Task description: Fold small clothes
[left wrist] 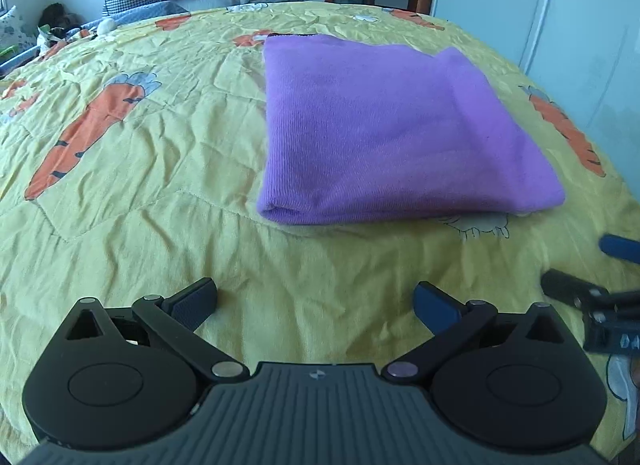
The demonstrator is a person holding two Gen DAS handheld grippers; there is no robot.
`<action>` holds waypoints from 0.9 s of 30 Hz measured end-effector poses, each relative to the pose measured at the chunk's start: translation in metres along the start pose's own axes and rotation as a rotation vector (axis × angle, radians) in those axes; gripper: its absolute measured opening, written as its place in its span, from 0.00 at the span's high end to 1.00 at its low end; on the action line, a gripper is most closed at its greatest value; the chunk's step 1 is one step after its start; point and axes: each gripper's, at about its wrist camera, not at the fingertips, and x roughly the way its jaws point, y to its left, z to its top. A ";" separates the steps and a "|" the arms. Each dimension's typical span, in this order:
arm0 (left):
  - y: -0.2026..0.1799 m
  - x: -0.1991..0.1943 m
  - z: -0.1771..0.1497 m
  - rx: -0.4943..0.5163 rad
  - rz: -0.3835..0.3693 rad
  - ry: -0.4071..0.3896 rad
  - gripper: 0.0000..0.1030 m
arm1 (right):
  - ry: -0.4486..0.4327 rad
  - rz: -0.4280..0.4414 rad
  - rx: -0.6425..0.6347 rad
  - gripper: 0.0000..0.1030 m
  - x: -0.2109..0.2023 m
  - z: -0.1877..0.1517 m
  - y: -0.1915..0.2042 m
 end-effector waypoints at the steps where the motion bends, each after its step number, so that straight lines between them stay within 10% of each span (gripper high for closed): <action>1: -0.001 0.000 0.000 0.001 0.007 -0.001 0.00 | -0.006 -0.015 -0.003 0.00 -0.001 0.001 0.002; 27: -0.014 0.019 0.013 -0.074 0.100 -0.075 0.00 | 0.015 -0.026 0.008 0.00 0.021 0.014 0.015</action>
